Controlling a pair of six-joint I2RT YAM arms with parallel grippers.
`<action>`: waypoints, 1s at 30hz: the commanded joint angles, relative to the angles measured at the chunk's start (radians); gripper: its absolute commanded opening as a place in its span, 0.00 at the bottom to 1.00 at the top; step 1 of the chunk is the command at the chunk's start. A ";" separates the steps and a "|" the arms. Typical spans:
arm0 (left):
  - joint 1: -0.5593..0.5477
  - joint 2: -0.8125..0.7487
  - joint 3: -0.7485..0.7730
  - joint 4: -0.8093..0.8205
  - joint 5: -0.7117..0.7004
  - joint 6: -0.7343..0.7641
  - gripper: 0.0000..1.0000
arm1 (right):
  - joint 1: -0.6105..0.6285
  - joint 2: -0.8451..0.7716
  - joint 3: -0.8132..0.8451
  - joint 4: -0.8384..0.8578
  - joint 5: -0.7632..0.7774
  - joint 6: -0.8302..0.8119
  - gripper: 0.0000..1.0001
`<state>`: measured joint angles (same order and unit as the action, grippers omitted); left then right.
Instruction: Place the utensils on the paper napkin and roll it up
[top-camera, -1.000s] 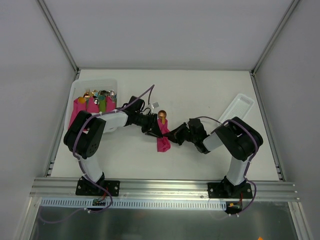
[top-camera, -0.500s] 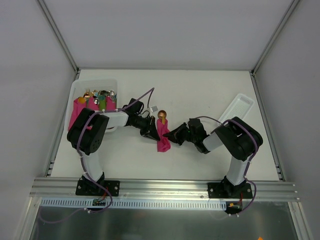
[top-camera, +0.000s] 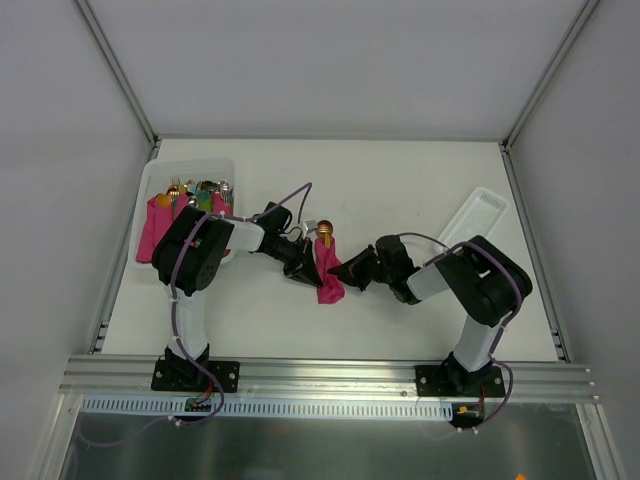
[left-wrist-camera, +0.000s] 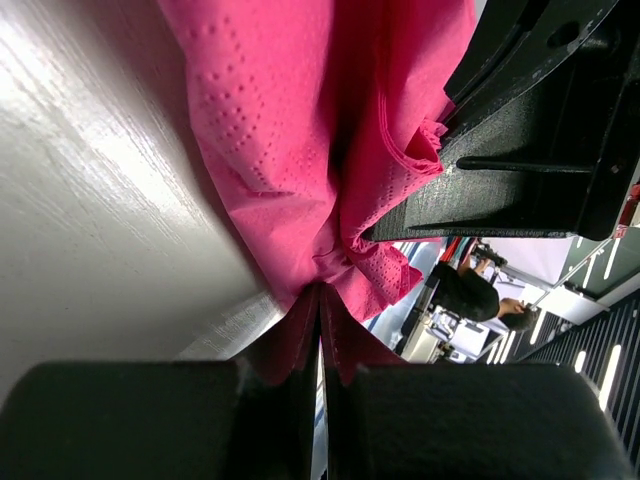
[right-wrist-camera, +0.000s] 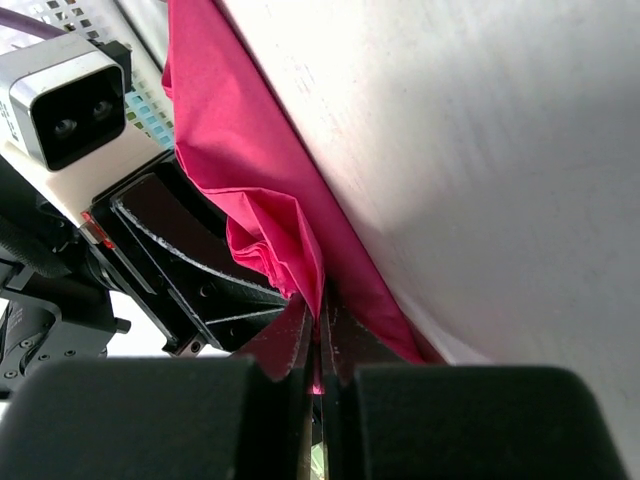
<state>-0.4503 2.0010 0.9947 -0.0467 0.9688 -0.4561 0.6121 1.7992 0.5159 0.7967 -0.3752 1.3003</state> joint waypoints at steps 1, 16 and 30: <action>-0.001 0.031 0.012 0.019 -0.084 0.017 0.00 | 0.005 -0.035 0.027 -0.122 0.012 -0.002 0.00; -0.008 0.036 0.032 -0.007 -0.111 0.031 0.00 | 0.032 -0.075 0.067 -0.143 0.032 0.010 0.00; -0.008 0.039 0.044 -0.019 -0.119 0.036 0.00 | 0.034 -0.086 0.107 -0.240 0.035 -0.049 0.00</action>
<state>-0.4522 2.0106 1.0222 -0.0654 0.9520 -0.4591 0.6365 1.6894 0.5961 0.5777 -0.3374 1.2732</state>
